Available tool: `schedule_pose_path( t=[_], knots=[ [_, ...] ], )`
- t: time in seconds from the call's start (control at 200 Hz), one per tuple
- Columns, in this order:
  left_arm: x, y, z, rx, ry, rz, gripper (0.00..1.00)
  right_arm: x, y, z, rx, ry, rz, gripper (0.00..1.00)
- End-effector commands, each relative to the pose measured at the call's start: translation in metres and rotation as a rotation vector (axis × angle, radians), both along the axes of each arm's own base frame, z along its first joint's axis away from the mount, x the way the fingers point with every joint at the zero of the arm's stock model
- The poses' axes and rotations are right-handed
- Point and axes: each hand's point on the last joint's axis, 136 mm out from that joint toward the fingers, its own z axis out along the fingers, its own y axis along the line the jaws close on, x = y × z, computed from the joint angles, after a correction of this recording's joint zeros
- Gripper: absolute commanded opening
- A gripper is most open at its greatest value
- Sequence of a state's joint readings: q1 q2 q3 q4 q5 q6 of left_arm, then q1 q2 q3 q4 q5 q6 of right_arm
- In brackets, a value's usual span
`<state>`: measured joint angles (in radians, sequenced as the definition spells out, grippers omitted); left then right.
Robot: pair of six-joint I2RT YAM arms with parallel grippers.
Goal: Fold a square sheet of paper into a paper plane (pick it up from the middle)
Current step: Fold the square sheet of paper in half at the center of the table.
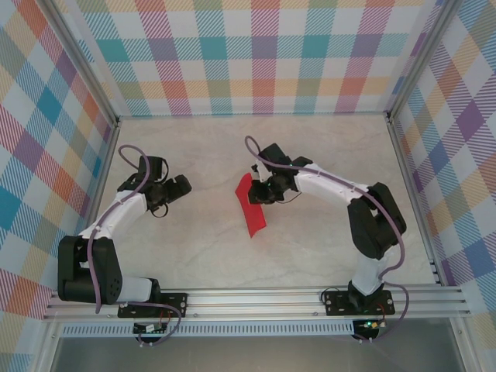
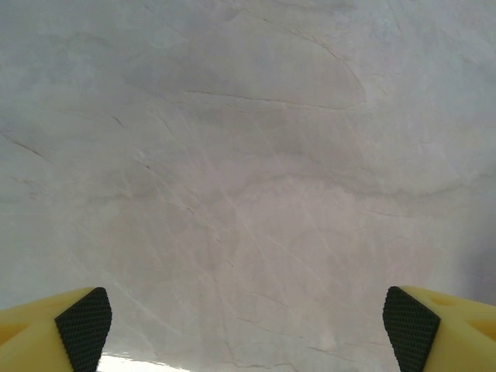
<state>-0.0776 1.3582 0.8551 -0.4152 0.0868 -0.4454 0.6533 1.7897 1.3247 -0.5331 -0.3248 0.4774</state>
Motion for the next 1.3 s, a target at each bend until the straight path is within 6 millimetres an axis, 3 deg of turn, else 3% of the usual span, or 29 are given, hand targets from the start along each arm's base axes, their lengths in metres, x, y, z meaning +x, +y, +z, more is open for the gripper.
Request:
schedule_pose_path(
  t=[0.0,0.325,0.545,0.675,0.82,0.96,1.085,1.165,1.295],
  knots=[
    [0.000,-0.029,0.005,-0.148,-0.040,-0.033,0.88,0.006,0.012,0.015,0.183,0.065,-0.035,0.13],
    [-0.004,-0.092,-0.005,-0.302,-0.080,-0.127,0.72,0.018,-0.021,-0.048,0.069,0.162,-0.141,0.15],
    [-0.006,-0.138,-0.011,-0.329,-0.084,-0.223,0.64,0.024,-0.043,-0.077,-0.044,0.171,-0.212,0.21],
    [-0.007,-0.171,-0.014,-0.353,-0.073,-0.295,0.57,0.025,-0.048,-0.082,-0.070,0.167,-0.219,0.24],
    [-0.004,-0.206,-0.022,-0.383,-0.054,-0.361,0.40,0.023,-0.049,-0.086,-0.078,0.176,-0.216,0.25],
    [0.001,-0.231,-0.033,-0.403,-0.032,-0.392,0.25,0.021,-0.050,-0.088,-0.084,0.178,-0.216,0.26],
    [0.003,-0.253,-0.044,-0.418,-0.004,-0.430,0.19,0.021,-0.051,-0.088,-0.086,0.180,-0.212,0.26],
    [0.005,-0.263,-0.051,-0.417,0.014,-0.445,0.14,0.020,-0.050,-0.088,-0.082,0.183,-0.208,0.28],
    [0.005,-0.260,-0.070,-0.354,0.071,-0.427,0.08,0.020,-0.050,-0.084,-0.079,0.179,-0.206,0.31]
  ],
)
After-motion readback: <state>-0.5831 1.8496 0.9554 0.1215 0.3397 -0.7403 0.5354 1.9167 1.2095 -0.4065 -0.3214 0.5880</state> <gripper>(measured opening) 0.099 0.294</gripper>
